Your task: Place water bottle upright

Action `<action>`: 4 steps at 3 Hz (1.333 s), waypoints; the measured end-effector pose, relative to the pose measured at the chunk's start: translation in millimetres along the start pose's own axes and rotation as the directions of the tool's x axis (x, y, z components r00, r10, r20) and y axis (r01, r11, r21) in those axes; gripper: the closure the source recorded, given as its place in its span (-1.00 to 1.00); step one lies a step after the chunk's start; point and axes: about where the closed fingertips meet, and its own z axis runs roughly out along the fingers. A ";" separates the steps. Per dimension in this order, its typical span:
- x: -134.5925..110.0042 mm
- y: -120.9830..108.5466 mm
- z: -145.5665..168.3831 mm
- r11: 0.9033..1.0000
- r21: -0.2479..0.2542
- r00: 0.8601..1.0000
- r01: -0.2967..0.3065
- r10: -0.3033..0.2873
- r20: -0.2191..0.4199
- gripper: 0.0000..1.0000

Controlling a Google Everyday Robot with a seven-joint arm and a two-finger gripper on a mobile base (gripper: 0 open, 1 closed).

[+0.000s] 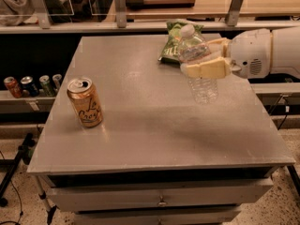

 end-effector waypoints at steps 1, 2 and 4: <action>7.9 -3.2 9.8 0.999 0.016 0.994 -0.031 0.029 0.101 1.00; 16.3 -5.4 18.5 0.998 0.027 0.983 -0.049 0.044 0.177 1.00; 27.9 -12.1 30.1 0.997 0.037 0.965 -0.065 0.054 0.255 1.00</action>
Offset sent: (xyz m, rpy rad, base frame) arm 0.0174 0.0066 -0.0354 0.2739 -0.0557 -0.0560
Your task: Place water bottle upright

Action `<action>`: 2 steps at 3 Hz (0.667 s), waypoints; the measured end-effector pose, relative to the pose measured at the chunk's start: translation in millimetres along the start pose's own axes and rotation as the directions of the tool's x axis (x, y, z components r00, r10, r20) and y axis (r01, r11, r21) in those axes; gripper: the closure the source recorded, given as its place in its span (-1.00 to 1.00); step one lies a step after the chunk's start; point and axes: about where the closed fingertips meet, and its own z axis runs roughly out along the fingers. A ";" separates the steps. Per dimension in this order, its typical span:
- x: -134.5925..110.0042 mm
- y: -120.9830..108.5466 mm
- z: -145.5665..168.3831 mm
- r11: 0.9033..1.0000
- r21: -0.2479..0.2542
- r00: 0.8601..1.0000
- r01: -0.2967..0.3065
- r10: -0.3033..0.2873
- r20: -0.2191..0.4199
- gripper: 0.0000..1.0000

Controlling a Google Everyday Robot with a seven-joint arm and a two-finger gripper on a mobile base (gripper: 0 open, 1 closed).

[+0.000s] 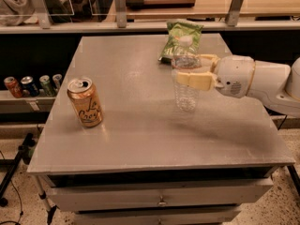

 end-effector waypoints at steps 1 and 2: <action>3.7 -2.5 2.3 1.000 0.004 1.000 -0.003 0.003 0.023 1.00; 5.3 -3.8 4.4 1.000 0.006 0.999 -0.002 0.002 0.035 1.00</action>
Offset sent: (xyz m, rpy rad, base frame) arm 0.0086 -0.0025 -0.0094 0.0450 -0.0190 -0.0181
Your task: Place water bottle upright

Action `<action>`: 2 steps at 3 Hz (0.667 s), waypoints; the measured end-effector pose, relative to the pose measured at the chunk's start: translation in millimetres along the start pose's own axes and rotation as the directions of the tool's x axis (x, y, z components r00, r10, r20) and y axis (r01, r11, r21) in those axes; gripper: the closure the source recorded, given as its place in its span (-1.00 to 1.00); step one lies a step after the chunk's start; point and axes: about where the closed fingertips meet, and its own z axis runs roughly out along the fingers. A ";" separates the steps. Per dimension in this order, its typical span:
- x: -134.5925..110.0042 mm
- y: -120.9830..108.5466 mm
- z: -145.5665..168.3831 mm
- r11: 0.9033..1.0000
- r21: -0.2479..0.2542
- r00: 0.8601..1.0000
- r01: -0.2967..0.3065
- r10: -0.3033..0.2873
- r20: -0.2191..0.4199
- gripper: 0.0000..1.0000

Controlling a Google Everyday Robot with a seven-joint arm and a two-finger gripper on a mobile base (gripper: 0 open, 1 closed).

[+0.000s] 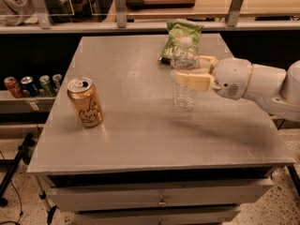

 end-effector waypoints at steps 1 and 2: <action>0.6 -0.6 0.9 1.000 0.002 1.000 0.002 -0.002 0.010 0.63; 0.6 -0.2 0.9 1.000 0.002 1.000 0.004 -0.004 0.017 0.19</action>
Offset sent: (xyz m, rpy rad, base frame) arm 0.0007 -0.0053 -0.0025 0.0201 -0.0150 -0.0107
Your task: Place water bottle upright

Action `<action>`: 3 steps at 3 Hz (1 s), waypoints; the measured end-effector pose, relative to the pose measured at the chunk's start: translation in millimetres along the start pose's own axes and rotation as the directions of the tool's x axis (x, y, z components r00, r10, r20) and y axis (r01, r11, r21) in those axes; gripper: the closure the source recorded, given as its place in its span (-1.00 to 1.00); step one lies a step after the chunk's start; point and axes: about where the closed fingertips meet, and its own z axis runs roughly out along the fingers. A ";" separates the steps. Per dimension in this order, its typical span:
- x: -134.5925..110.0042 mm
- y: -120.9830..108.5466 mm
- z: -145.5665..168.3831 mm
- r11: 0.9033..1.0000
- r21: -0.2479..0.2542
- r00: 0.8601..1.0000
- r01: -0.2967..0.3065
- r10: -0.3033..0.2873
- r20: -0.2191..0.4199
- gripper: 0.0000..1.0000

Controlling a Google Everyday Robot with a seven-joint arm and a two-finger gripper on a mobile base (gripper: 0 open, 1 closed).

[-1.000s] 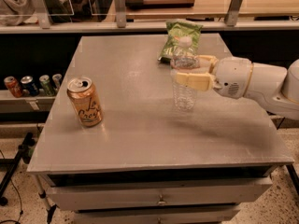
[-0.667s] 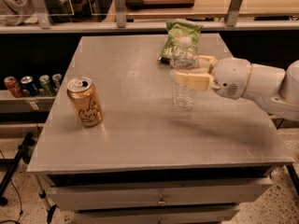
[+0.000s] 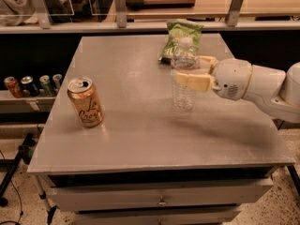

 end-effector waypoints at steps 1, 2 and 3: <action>0.2 0.7 0.0 1.000 -0.001 1.000 0.001 -0.001 0.004 -0.30; 1.0 1.0 0.0 1.000 -0.004 1.000 0.000 0.000 0.006 -0.74; 1.2 1.2 0.1 1.000 -0.009 1.000 0.001 -0.001 0.008 -1.00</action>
Offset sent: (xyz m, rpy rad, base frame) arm -0.0006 -0.0055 -0.0039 0.0088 -0.0008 -0.0024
